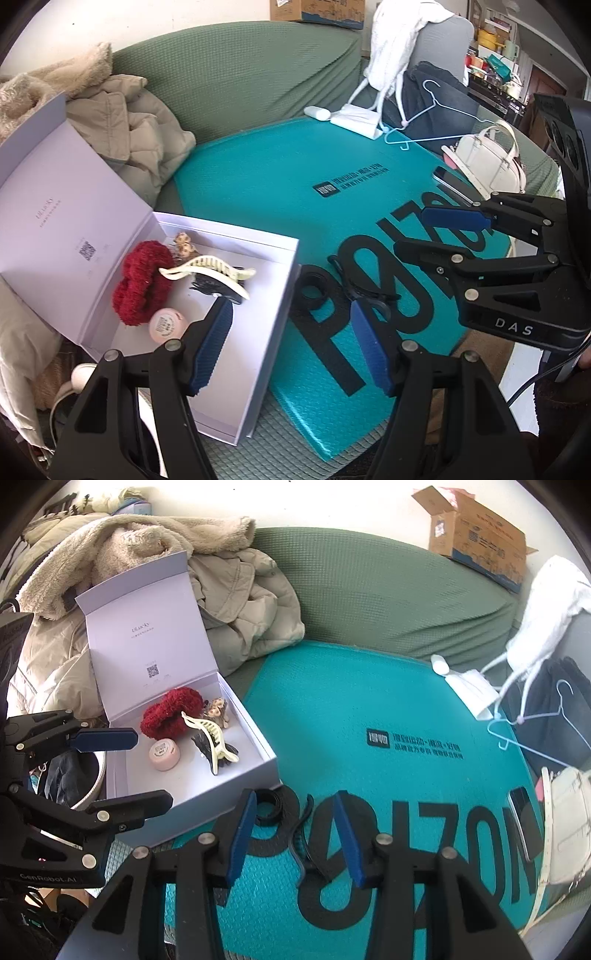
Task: Organize objects
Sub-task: 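Withdraw both tools from the box toward the black elastic bands on the board, then grasp the black elastic band with the right tool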
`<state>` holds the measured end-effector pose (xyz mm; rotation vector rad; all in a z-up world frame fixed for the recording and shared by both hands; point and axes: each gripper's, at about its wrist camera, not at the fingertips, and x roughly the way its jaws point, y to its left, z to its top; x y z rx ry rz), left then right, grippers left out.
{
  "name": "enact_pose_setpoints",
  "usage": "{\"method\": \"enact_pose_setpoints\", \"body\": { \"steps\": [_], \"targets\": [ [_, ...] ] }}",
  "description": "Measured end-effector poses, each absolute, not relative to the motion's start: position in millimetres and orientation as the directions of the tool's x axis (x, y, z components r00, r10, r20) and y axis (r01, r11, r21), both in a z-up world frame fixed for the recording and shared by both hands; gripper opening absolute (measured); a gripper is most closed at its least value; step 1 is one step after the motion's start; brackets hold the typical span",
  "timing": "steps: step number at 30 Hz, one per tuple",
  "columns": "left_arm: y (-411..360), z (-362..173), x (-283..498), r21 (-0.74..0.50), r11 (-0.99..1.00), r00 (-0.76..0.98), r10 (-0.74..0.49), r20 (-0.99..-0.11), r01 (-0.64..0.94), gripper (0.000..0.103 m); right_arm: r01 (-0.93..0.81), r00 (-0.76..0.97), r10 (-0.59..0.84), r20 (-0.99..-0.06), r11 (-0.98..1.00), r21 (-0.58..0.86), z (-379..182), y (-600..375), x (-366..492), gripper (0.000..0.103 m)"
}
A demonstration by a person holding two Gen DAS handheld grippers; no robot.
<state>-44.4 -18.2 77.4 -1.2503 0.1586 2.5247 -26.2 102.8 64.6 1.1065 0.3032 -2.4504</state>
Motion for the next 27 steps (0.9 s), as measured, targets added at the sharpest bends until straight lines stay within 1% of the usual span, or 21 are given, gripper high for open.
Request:
{"method": "enact_pose_setpoints", "body": {
  "steps": [5, 12, 18, 27],
  "targets": [
    [-8.3, 65.6, -37.8, -0.059, -0.929, -0.555, 0.268, -0.787, -0.365, 0.065, 0.438, -0.580, -0.278, -0.765, -0.899, -0.006, 53.7, 116.2, -17.2, 0.044],
    [-0.3, 40.0, -32.7, -0.078, -0.909, -0.513, 0.300, -0.804, -0.411, 0.065, 0.403, -0.562, -0.258, -0.786, -0.915, 0.012, 33.2, 129.3, -10.4, 0.044],
    [-0.4, 21.8, -32.7, -0.119, -0.895, -0.481, 0.338, -0.809, -0.429, 0.065, 0.414, -0.539, -0.240, -0.807, -0.910, -0.006, 12.9, 127.5, -9.8, 0.044],
    [-0.8, 0.2, -43.6, -0.146, -0.887, -0.450, 0.356, -0.819, -0.438, 0.065, 0.460, -0.470, -0.278, -0.838, -0.887, 0.036, -23.5, 115.8, -25.9, 0.044]
  ]
}}
